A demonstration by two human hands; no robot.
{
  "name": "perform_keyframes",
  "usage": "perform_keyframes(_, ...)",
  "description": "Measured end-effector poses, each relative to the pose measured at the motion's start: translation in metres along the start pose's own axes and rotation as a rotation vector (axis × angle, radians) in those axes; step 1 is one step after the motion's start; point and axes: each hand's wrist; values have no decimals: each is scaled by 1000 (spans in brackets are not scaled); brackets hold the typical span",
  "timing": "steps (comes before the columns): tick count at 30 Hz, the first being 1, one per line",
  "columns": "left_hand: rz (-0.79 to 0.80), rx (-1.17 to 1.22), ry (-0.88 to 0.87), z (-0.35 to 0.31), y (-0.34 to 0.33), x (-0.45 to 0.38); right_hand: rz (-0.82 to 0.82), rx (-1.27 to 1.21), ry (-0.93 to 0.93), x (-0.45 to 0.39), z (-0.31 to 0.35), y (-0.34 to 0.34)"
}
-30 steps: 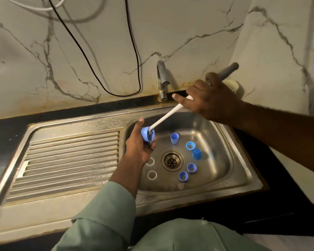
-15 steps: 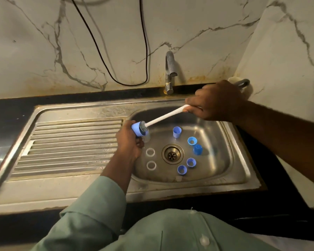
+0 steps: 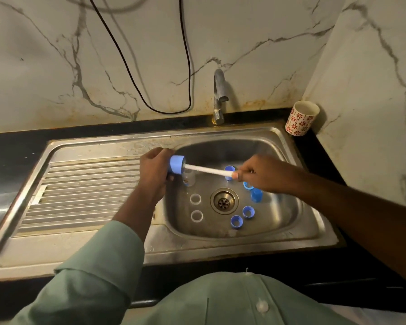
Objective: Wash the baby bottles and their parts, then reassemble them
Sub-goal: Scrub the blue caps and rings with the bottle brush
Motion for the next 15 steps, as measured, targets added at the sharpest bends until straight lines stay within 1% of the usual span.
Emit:
perform_keyframes(2, -12, -18, 9, 6, 3, 0, 36, 23, 49, 8, -1, -3)
perform_keyframes(3, -22, 21, 30, 8, 4, 1, 36, 9, 59, 10, -2, 1)
perform_keyframes(5, -14, 92, 60, 9, 3, 4, -31, -64, 27, 13, -6, 3)
perform_keyframes(6, 1, 87, 57, 9, 2, 4, -75, -108, -6, 14, -7, 0)
perform_keyframes(8, 23, -5, 9, 5, 1, 3, -115, -172, -51, 19, -4, -17)
perform_keyframes(10, 20, -61, -63, -2, 1, 2, -59, -258, -68, 25, -2, -25)
perform_keyframes(12, 13, -19, -74, -4, 3, 1, 22, -340, -94, 28, -2, -15)
perform_keyframes(13, 17, -9, -81, -3, 3, 1, 28, -366, -100, 26, -4, -7)
perform_keyframes(15, 42, -79, -94, -4, -2, 4, -47, -340, -85, 22, -7, 1)
Point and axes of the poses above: each hand's wrist, its own x-axis away from the middle knuckle, its own y-axis out of the back of the hand, z = x × y, and after that the axes turned 7 degrees about y, right-handed
